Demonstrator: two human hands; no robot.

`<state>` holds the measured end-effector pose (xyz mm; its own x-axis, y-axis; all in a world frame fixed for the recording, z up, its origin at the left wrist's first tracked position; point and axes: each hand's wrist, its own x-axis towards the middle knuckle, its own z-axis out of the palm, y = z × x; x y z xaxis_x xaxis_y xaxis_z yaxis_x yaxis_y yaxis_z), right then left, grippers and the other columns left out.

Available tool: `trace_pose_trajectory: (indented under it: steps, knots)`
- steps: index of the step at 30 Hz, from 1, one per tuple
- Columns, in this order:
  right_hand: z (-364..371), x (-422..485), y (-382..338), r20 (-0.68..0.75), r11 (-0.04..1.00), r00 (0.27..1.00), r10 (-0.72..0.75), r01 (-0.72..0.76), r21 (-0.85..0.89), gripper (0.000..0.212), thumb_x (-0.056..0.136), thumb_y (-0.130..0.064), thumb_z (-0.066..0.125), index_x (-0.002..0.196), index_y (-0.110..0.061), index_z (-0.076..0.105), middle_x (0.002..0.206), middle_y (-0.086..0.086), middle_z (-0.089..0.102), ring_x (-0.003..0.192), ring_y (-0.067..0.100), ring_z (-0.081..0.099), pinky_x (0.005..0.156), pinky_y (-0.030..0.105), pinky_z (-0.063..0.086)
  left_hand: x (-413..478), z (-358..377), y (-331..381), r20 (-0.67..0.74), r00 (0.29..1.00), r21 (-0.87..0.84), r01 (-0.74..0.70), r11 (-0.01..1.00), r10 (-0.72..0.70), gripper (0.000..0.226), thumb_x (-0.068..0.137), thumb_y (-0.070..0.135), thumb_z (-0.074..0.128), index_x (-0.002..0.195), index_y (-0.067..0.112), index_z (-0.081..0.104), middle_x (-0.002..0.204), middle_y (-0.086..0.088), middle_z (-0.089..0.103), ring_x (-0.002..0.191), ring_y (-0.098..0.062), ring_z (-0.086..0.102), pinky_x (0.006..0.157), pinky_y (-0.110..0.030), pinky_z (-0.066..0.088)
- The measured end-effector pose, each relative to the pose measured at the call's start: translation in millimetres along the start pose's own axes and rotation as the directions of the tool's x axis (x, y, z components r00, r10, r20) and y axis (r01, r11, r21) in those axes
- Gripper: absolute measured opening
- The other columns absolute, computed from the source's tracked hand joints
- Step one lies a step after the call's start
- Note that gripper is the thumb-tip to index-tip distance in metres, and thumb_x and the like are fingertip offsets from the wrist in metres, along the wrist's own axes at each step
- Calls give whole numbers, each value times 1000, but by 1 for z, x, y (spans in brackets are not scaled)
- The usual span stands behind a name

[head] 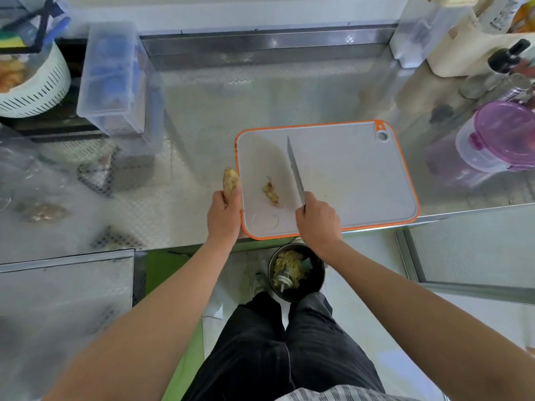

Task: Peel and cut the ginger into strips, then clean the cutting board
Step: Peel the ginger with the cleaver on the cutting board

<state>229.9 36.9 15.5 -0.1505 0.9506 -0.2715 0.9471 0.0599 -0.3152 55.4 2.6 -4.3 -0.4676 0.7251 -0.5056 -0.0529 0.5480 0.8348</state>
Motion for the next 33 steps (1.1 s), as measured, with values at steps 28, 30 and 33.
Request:
trace_pose_trajectory:
  steps: [28, 30, 33]
  knots:
    - [-2, -10, -1, 33, 999, 999, 41, -41, 14, 21, 96, -14, 37, 113, -7, 47, 74, 8, 52, 69, 31, 55, 57, 32, 37, -6, 11, 10, -18, 989, 351, -133, 927, 149, 28, 97, 40, 49, 100, 12, 48, 88, -1, 55, 78, -16, 51, 56, -21, 33]
    - [-2, -12, -3, 92, 999, 996, -23, 19, 37, 11, 96, -15, 39, 100, -9, 47, 73, 8, 52, 67, 30, 52, 56, 32, 36, -5, 12, 9, -23, 981, 376, -170, 911, 192, 29, 96, 41, 52, 98, 12, 50, 90, -3, 57, 79, -18, 54, 56, -21, 35]
    - [-11, -6, 6, 83, 985, 996, -37, 22, 171, 13, 94, -18, 42, 86, -8, 44, 70, 11, 56, 63, 33, 56, 53, 34, 42, -3, 15, 9, -43, 948, 452, -263, 852, 315, 32, 91, 43, 59, 97, 12, 53, 89, -3, 57, 81, -20, 56, 61, -27, 40]
